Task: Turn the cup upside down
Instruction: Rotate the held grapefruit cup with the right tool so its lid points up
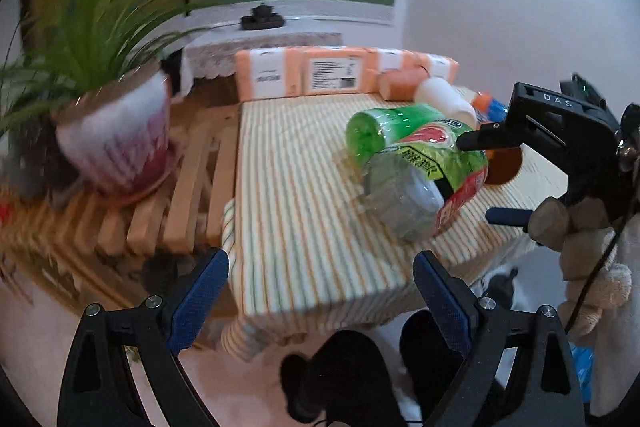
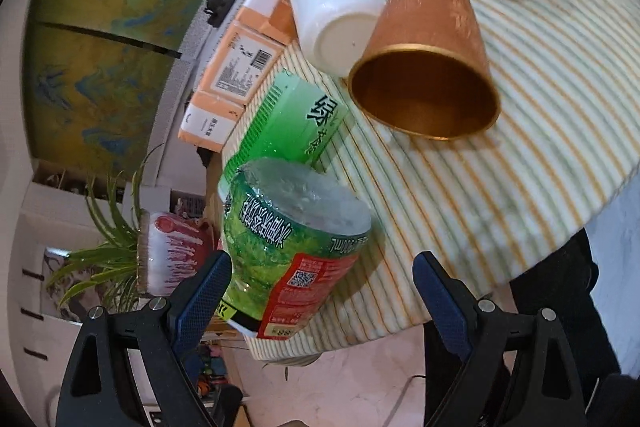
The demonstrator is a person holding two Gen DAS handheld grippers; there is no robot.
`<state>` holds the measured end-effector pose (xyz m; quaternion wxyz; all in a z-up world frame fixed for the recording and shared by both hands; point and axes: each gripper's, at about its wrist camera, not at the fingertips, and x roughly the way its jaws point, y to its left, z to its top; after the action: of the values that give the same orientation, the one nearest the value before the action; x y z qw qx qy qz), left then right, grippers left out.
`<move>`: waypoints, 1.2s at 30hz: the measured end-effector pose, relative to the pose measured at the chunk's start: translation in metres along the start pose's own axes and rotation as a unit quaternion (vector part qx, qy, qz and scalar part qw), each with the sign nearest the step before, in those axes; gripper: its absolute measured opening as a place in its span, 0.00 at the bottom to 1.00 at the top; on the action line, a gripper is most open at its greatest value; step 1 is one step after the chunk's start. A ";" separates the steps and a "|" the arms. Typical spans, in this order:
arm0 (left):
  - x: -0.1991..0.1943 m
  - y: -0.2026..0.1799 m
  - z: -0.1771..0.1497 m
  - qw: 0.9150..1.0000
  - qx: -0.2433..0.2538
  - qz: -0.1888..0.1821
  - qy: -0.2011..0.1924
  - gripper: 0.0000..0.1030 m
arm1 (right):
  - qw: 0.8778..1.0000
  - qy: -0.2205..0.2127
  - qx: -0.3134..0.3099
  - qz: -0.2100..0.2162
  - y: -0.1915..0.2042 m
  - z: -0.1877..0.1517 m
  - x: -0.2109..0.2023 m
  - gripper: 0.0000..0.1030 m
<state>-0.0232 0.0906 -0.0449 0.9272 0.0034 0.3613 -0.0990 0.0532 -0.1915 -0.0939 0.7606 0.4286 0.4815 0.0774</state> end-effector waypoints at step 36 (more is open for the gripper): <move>-0.023 0.020 -0.010 0.998 -0.043 0.032 -0.018 0.93 | 1.000 0.021 0.003 0.014 0.025 0.005 0.046 0.87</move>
<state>-0.0429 0.1148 -0.0380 0.9354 -0.0265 0.3484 -0.0534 0.0892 -0.1545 -0.1053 0.7479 0.4358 0.4915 0.0956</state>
